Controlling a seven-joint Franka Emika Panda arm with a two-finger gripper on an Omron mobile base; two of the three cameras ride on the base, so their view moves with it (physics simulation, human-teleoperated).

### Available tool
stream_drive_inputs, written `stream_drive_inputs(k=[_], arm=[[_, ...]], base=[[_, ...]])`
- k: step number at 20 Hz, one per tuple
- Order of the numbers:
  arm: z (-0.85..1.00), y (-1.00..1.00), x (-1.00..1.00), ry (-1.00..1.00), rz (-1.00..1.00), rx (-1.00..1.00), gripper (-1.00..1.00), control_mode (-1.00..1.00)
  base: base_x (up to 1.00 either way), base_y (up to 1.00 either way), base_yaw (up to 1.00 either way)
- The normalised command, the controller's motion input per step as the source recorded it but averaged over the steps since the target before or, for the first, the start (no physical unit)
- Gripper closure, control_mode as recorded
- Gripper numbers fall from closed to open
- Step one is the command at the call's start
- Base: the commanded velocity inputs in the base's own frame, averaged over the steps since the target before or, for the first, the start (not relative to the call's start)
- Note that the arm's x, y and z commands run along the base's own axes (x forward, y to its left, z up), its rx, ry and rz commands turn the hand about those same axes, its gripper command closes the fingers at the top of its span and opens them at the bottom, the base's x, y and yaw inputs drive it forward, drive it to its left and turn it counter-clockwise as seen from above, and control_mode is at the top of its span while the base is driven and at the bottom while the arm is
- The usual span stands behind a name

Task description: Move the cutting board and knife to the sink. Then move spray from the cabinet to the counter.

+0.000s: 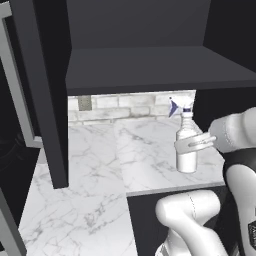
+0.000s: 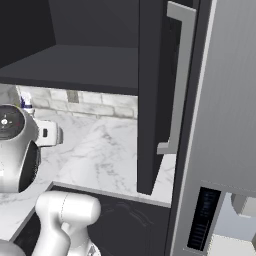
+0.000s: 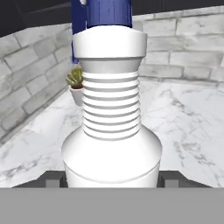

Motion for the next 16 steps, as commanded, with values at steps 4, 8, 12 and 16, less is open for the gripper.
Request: stream_drive_inputs(k=[4,8,12,16], arm=[[-0.68,0.12,0.46,-0.01,0.14,0.01,1.0,-1.0],[-0.66,0.17,0.49,-0.14,0.12,0.0,1.0,-1.0],[-0.59,0.14,0.52,-0.23,0.09,0.01,1.0,-1.0],[-0.6,0.07,0.49,-0.22,0.07,0.04,1.0,-1.0]], base=[[0.0,0.0,0.0],[0.0,0.0,0.0],[0.0,0.0,0.0],[0.0,0.0,0.0]])
